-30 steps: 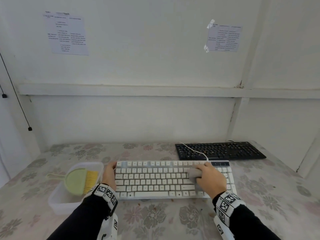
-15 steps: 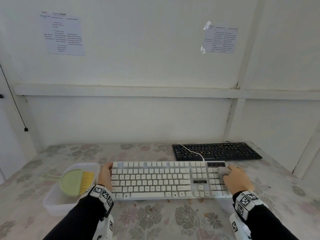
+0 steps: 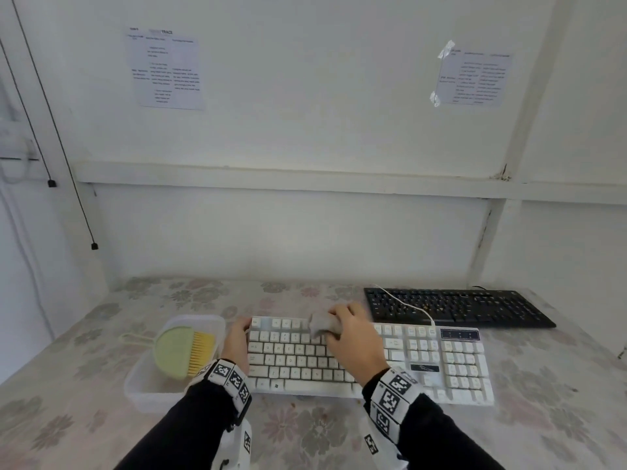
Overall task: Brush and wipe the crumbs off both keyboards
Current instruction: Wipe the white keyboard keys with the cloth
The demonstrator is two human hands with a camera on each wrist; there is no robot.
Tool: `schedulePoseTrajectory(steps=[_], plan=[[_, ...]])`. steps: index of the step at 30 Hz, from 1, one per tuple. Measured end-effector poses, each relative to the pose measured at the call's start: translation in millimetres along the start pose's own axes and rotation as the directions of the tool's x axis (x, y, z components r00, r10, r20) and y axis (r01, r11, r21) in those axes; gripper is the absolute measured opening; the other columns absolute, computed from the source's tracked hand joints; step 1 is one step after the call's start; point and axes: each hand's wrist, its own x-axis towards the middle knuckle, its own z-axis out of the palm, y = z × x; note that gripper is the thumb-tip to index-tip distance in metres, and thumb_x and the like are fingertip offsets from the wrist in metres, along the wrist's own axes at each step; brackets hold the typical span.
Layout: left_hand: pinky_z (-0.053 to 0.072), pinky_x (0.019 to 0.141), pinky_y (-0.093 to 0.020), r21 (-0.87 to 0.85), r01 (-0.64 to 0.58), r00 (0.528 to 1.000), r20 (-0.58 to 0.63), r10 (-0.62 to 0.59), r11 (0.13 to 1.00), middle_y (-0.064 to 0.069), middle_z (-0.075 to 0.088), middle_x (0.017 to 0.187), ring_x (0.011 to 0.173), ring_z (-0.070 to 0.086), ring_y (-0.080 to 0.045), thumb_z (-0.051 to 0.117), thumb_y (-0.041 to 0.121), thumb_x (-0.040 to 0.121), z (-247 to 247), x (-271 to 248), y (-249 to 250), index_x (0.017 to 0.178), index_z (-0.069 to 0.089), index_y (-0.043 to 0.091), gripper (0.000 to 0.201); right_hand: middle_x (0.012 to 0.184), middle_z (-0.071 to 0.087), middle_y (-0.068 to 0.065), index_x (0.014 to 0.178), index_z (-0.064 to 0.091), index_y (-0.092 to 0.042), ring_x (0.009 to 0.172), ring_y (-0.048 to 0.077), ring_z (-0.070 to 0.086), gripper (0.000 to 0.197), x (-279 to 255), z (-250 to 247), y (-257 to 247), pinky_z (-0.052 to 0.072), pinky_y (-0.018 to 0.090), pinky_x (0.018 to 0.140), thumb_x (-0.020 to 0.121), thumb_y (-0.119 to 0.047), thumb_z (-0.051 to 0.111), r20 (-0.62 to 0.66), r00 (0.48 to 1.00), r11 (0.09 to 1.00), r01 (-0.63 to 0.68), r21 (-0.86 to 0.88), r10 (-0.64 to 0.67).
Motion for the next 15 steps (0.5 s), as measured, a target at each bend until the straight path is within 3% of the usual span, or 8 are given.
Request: schedulePoseTrajectory(steps=[2,4,7,13,15], plan=[[0.048,0.074,-0.042,-0.030,0.000,0.999,0.032,0.001,1.000,-0.016,0.063,0.080,0.069,0.062,-0.031,0.062,0.043,0.070,3,-2,1,0.074,0.066,0.012,0.032,0.120,0.045,-0.001,0.119,0.050,-0.020,0.096,0.018,0.057,0.032,1,21,-24,0.051,0.029,0.078,0.087,-0.024,0.053,0.067,0.994,0.996,0.092,-0.016,-0.091],[0.049,0.064,-0.034,-0.062,-0.049,0.997,0.059,0.052,0.997,-0.014,0.064,0.072,0.061,0.060,-0.028,0.054,0.035,0.082,6,2,1,0.075,0.064,0.010,0.028,0.121,0.046,0.000,0.119,0.051,-0.019,0.096,0.020,0.057,0.033,2,39,-42,0.048,0.029,0.075,0.087,-0.021,0.052,0.145,0.977,0.986,0.164,-0.035,-0.158],[0.047,0.056,-0.030,-0.076,-0.065,0.994,0.084,0.072,0.995,-0.011,0.063,0.066,0.054,0.057,-0.024,0.048,0.029,0.089,8,5,-2,0.075,0.063,0.009,0.029,0.124,0.044,0.004,0.120,0.050,-0.018,0.098,0.027,0.056,0.034,2,56,-58,0.040,0.032,0.070,0.087,-0.014,0.051,0.237,0.955,0.966,0.214,-0.142,-0.177],[0.051,0.061,-0.033,-0.097,-0.046,0.994,0.093,0.055,0.994,-0.015,0.066,0.066,0.055,0.062,-0.028,0.050,0.033,0.085,6,11,-5,0.072,0.069,0.005,0.036,0.124,0.044,0.003,0.117,0.051,-0.021,0.098,0.025,0.057,0.033,-4,56,-50,0.036,0.029,0.068,0.087,-0.009,0.051,0.238,0.968,0.972,0.123,-0.202,-0.073],[0.053,0.073,-0.042,-0.100,-0.026,0.995,0.089,0.035,0.995,-0.019,0.067,0.075,0.065,0.064,-0.032,0.055,0.036,0.080,6,8,-4,0.080,0.070,0.004,0.036,0.125,0.043,0.003,0.116,0.051,-0.021,0.098,0.025,0.058,0.032,-6,52,-43,0.037,0.029,0.068,0.086,-0.009,0.051,0.224,0.973,0.971,0.107,-0.214,-0.058]])
